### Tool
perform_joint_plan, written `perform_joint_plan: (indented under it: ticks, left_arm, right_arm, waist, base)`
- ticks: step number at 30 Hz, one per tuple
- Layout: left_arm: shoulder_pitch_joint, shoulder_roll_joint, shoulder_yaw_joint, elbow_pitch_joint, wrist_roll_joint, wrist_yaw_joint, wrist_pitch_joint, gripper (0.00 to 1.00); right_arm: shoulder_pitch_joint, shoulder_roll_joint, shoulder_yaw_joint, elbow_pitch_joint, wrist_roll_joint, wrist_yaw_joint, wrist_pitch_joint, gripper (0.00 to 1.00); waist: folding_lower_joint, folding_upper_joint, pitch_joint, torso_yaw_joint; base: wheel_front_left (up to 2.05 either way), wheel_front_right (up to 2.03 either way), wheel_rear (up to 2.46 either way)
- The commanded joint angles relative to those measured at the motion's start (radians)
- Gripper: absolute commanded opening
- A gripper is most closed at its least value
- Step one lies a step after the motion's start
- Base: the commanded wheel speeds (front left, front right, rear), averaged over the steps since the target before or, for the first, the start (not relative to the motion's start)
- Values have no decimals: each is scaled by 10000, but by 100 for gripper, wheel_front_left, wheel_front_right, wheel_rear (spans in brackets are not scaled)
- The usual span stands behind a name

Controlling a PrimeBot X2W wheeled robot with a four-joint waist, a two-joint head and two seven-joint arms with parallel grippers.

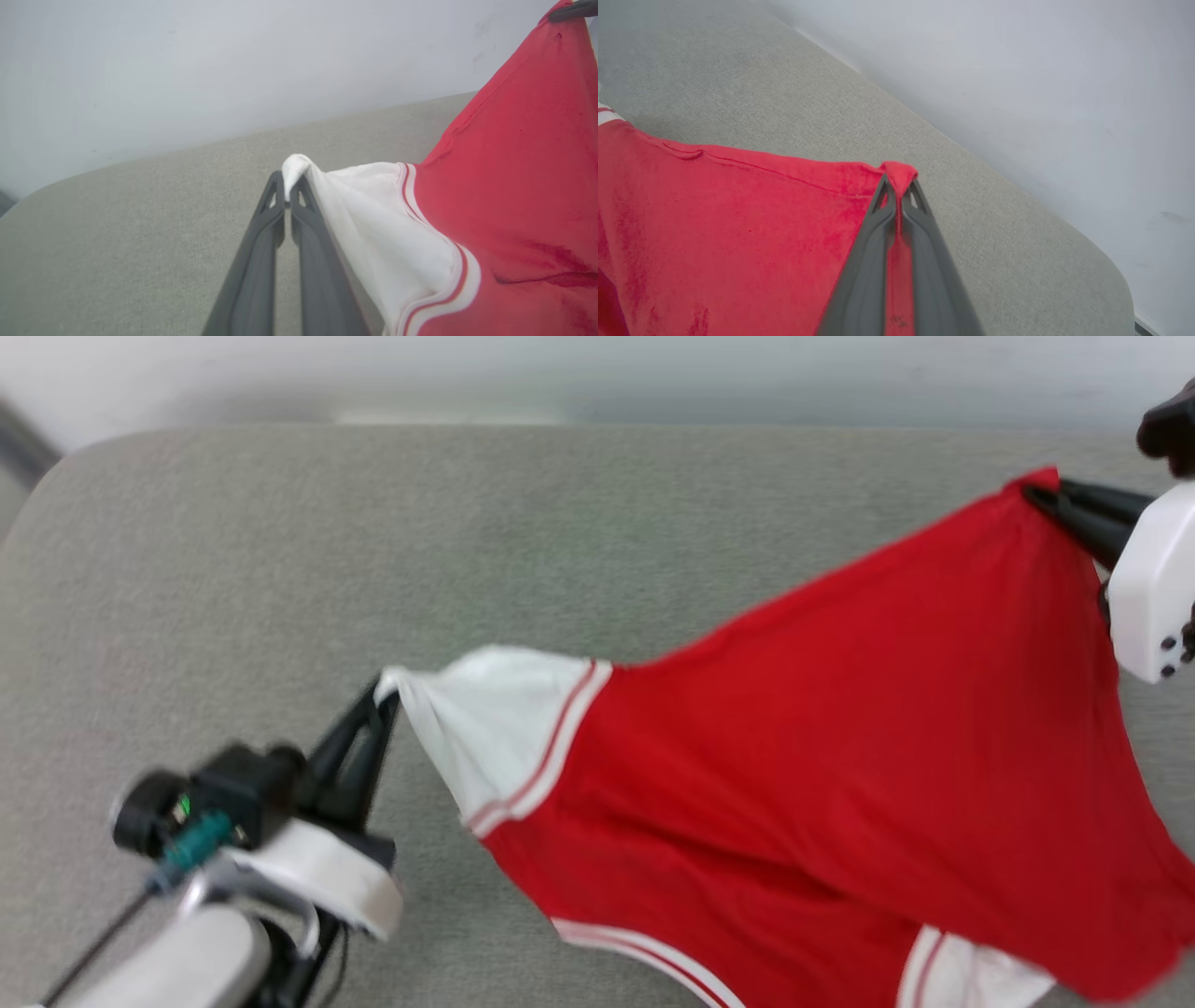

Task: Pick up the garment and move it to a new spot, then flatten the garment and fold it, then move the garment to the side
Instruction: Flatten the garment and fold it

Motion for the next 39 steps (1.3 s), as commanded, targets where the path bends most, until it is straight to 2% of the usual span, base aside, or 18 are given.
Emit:
perform_joint_plan:
  ticks: [1,6,10,13,19,27,35,39]
  left_arm:
    - [-437,77,179,-20,11,-86,75,0]
    - [-1932,334,526,78,162,-477,555,0]
    - [-3569,477,736,335,350,-1021,1076,0]
    - [-4933,352,856,693,448,-1469,1387,0]
    - [-7543,-303,958,1878,643,-2197,1738,0]
    - [-11097,-1102,1021,3684,1066,-3091,1972,0]
    - [-14296,-1609,1122,5392,1562,-3618,1799,0]
    - [-15212,-1843,1136,5973,1561,-3785,1667,0]
  right_arm:
    - [-239,137,-272,-5,-73,-7,-367,0]
    - [-545,571,-934,-4,-604,-7,-949,0]
    - [-1128,1021,-1790,65,-1253,-7,-1275,0]
    - [-1582,1402,-2479,250,-1858,-7,-1450,0]
    - [-2679,2334,-3621,775,-2902,-7,-1522,0]
    - [-4900,3141,-4304,1851,-4198,-7,-1463,0]
    - [-7416,3592,-4586,3149,-5174,-7,-1785,0]
    - [-8166,3809,-4673,3689,-5335,-7,-1910,0]
  waist:
    - [0,-1,-300,-336]
    - [0,-1,-352,-655]
    - [0,-1,-131,-864]
    - [0,-1,118,-952]
    - [0,-1,733,-1070]
    - [0,-1,1864,-1023]
    - [0,-1,2718,-916]
    - [0,-1,2912,-856]
  base:
    - [0,0,0]
    - [0,0,0]
    - [0,0,0]
    - [0,0,0]
    - [0,0,0]
    - [0,0,0]
    - [0,0,0]
    - [0,0,0]
